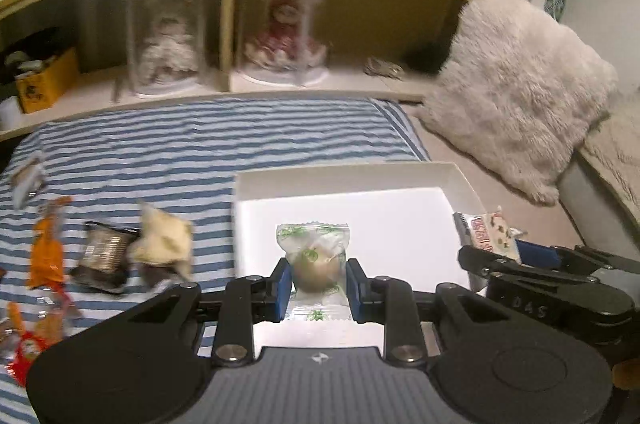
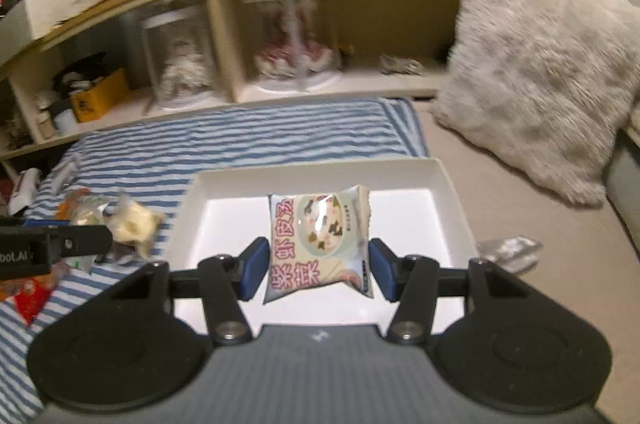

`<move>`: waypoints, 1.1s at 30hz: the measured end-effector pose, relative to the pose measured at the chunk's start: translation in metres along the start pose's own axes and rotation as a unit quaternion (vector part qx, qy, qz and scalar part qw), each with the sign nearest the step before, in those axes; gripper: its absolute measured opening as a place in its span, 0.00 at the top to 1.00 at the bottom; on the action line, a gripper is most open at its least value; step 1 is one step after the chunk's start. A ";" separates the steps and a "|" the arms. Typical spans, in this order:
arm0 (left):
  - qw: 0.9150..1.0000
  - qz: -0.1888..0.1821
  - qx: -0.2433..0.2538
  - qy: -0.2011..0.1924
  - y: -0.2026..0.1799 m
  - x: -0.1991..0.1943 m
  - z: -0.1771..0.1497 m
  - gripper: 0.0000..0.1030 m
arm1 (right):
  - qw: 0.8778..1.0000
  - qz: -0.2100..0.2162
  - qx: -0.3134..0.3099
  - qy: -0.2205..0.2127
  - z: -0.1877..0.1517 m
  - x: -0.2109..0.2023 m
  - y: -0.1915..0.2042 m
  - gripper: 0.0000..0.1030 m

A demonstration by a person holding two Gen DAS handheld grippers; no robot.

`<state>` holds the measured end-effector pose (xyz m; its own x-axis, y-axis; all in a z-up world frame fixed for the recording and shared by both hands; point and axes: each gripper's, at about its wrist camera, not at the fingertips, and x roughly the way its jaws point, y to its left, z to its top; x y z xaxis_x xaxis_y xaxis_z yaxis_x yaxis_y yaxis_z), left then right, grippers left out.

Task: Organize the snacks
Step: 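Carry both snacks to the white tray and open both grippers to release them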

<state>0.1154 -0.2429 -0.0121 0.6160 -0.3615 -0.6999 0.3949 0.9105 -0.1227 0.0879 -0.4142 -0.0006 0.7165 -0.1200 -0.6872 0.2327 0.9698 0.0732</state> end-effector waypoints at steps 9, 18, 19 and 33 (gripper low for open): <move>1.000 -0.014 0.001 0.015 -0.028 0.036 0.007 0.70 | 0.999 -0.019 0.023 0.018 -0.007 0.021 -0.030 0.41; 1.000 -0.009 0.011 0.013 -0.031 0.048 0.015 0.49 | 0.998 -0.018 0.054 0.010 0.002 0.036 -0.044 0.37; 1.000 -0.007 0.009 0.014 -0.030 0.049 0.015 0.39 | 0.998 -0.019 0.059 0.008 0.003 0.035 -0.045 0.32; 0.998 0.023 0.018 0.049 -0.013 0.046 -0.004 0.00 | 0.996 -0.059 0.051 0.050 -0.008 0.027 -0.043 0.01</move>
<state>0.1360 -0.2706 -0.0455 0.5646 -0.2964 -0.7703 0.3935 0.9171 -0.0645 0.0919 -0.4580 -0.0280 0.6118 -0.2052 -0.7639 0.3804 0.9231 0.0567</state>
